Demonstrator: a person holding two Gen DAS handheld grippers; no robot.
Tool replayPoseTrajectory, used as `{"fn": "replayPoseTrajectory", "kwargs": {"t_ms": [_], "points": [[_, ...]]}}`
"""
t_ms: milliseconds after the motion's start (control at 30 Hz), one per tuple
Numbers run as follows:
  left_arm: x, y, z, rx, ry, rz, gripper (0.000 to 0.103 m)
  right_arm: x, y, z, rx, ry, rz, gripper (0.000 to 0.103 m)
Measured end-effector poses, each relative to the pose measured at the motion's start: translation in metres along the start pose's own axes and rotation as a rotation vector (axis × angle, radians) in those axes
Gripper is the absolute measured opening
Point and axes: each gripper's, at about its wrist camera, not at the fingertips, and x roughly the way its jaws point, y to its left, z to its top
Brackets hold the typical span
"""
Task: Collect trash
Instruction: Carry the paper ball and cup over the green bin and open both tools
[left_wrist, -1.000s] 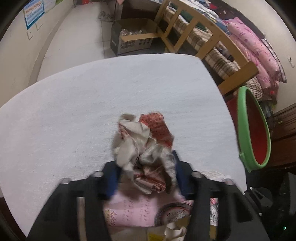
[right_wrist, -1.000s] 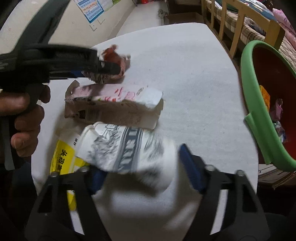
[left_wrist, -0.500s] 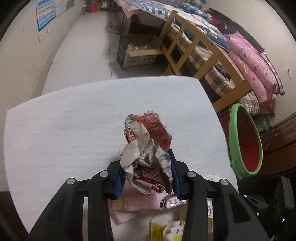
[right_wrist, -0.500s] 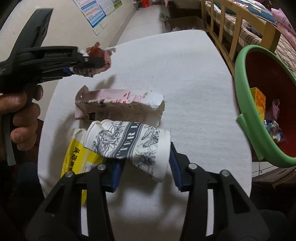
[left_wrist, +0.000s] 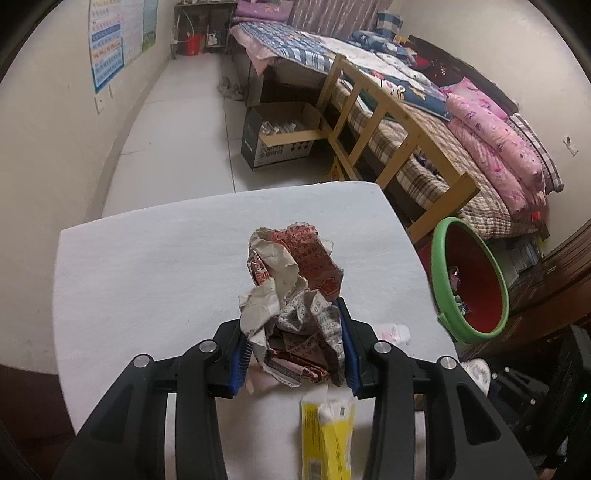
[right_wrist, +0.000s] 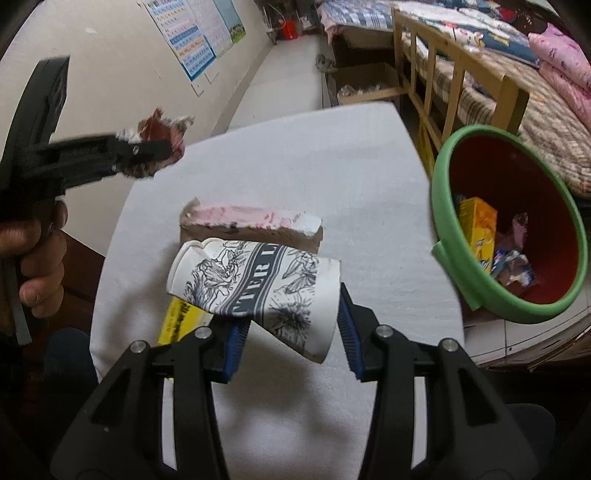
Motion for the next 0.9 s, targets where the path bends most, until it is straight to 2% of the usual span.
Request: {"fn": "replayPoseTrajectory", "kwargs": {"t_ms": [533,900], "points": [[-0.081,-0.017,-0.076,0.003,-0.057,-0.009,0.038,-0.086,0.009,0.004,-0.017,-0.176,-0.009,0.043],[-0.097,-0.043,-0.088,0.045,-0.075,-0.002,0.038,-0.106,0.007,0.003,-0.016,-0.228,-0.002,0.043]]}}
